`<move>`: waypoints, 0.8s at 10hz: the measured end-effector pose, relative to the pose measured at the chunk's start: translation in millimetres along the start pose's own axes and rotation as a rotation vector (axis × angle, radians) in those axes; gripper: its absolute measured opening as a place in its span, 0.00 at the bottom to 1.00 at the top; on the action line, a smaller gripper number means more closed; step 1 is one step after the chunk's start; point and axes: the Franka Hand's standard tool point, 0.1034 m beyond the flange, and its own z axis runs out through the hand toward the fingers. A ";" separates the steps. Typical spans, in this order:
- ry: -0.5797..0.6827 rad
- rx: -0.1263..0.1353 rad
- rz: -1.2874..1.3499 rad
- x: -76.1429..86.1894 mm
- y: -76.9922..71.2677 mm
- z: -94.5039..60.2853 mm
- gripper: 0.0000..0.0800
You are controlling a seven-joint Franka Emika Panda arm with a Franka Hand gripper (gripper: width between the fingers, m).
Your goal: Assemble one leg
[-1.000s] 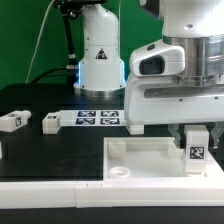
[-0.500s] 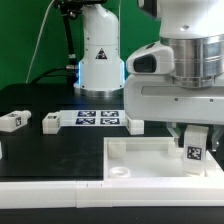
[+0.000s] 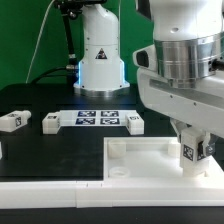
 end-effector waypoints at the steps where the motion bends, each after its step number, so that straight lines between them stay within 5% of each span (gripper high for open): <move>1: 0.001 -0.001 0.093 -1.5 -0.3 0.3 0.36; 5: -0.012 0.005 0.414 -6.2 -2.2 0.8 0.36; 8: -0.012 0.005 0.347 -7.2 -2.4 1.0 0.77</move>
Offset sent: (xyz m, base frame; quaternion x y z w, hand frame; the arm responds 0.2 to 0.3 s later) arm -0.0002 -0.0006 -0.0031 -0.0126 -0.0009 0.1620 0.9867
